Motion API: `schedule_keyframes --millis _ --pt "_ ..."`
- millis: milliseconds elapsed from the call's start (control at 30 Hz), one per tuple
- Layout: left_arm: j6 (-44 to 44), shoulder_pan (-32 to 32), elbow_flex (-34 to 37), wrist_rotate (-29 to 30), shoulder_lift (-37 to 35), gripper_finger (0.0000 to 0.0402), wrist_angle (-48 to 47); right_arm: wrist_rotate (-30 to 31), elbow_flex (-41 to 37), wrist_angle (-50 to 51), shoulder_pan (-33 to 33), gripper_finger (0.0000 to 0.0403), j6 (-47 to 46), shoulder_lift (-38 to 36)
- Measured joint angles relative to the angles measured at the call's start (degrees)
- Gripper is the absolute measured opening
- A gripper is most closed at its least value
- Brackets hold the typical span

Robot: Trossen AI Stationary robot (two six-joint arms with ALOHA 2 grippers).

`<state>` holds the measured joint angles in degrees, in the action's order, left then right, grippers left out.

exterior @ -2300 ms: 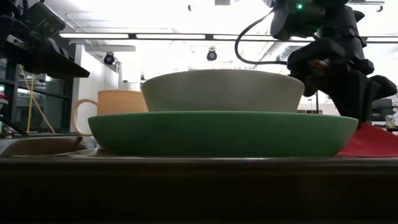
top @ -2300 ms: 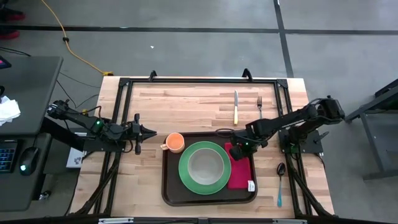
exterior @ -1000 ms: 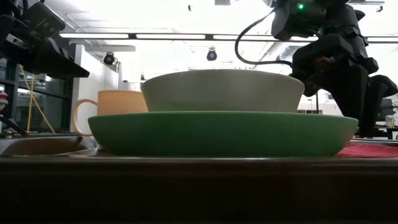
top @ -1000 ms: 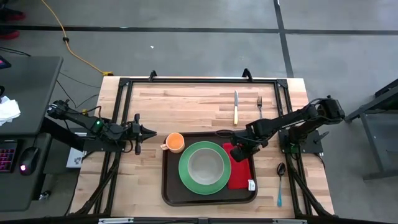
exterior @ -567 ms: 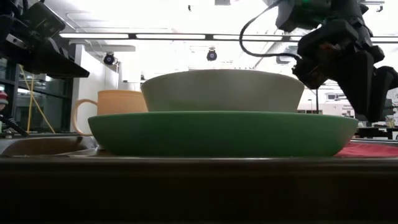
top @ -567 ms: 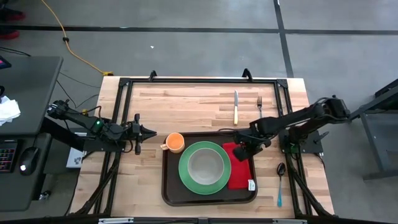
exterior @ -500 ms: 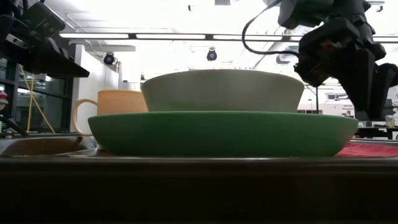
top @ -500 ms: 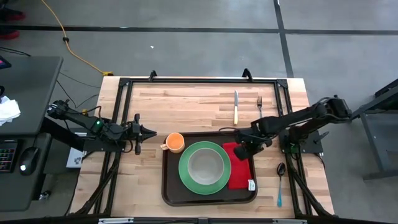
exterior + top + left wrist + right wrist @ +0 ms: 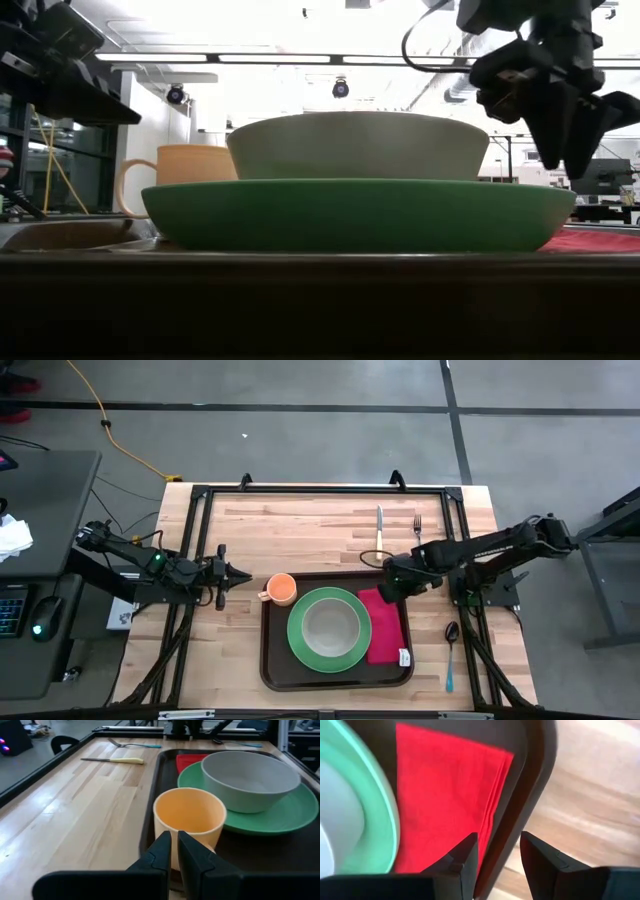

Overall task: Set up tray
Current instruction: Put the blue fork on the red napkin on the brown serving tray

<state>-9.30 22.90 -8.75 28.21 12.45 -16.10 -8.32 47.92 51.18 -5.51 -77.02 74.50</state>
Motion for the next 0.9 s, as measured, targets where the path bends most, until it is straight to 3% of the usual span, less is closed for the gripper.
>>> schedule_keyframes --millis 300,533,900 --pt "0.0 0.0 0.0 -5.4 0.0 0.0062 -0.1 4.0 0.0 0.1 5.3 0.0124 3.3 0.0" --pt "-1.5 0.0 0.0 -6.3 0.0 0.0062 -0.1 4.5 0.0 3.8 9.9 0.0124 8.4 0.0" --pt "-3.3 0.0 0.0 -9.1 0.0 0.0062 0.1 12.8 0.0 9.5 17.4 0.0124 17.0 0.0"
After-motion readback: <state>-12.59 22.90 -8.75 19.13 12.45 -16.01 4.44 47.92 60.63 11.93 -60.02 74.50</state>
